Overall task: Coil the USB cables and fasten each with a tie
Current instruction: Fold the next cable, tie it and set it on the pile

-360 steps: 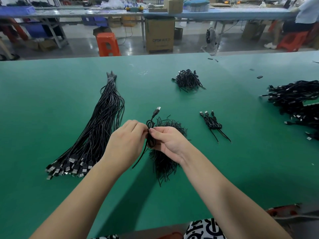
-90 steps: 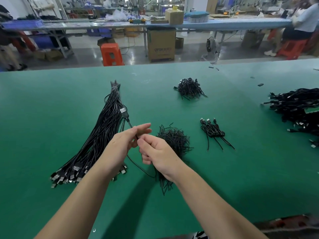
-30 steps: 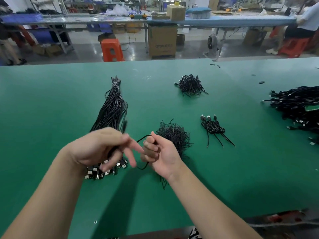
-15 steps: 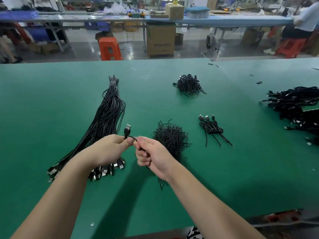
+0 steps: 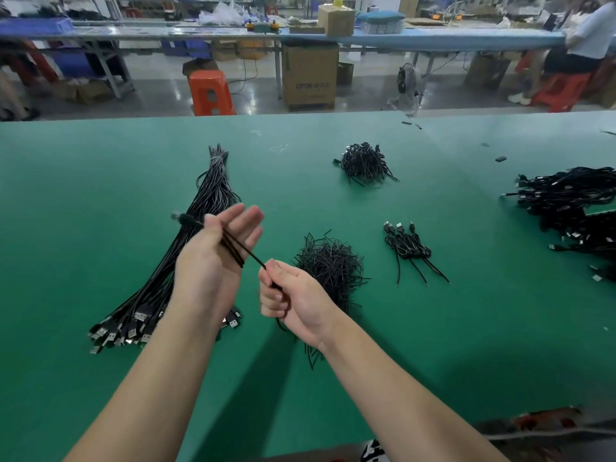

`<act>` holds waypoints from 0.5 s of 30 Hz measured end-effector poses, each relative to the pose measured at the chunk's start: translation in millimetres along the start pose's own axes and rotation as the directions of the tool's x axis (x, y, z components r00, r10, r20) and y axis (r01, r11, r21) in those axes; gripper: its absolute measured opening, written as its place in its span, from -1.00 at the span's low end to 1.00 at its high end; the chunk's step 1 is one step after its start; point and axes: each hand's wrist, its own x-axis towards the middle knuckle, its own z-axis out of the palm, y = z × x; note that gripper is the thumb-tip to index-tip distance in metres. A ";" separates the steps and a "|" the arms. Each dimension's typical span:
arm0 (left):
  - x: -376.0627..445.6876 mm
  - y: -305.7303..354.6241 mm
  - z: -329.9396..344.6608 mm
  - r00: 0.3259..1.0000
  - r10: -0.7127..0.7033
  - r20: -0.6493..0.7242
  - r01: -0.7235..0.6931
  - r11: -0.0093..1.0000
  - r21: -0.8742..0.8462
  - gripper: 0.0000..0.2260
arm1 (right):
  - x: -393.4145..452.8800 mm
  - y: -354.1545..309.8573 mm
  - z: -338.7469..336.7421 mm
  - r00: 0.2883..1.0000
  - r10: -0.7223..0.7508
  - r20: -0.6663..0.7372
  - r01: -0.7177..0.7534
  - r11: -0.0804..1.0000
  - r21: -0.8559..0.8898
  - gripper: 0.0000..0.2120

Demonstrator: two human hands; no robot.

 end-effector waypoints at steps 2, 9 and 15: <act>3.3 14.8 6.1 0.996 -0.081 -0.029 0.074 0.976 -0.206 -0.61 | -0.6 2.4 -0.1 1.000 0.011 0.002 -0.011 1.000 0.003 -0.67; -1.6 49.1 1.0 0.886 -0.218 0.409 0.230 0.973 0.021 -0.62 | 0.4 -15.0 -4.8 0.999 -0.008 0.053 0.002 0.993 0.120 -0.71; -11.2 59.3 -8.3 0.660 -0.579 0.478 -0.047 0.604 0.796 -0.66 | -1.8 -34.2 -13.9 1.000 -0.007 -0.006 0.007 0.998 0.059 -0.69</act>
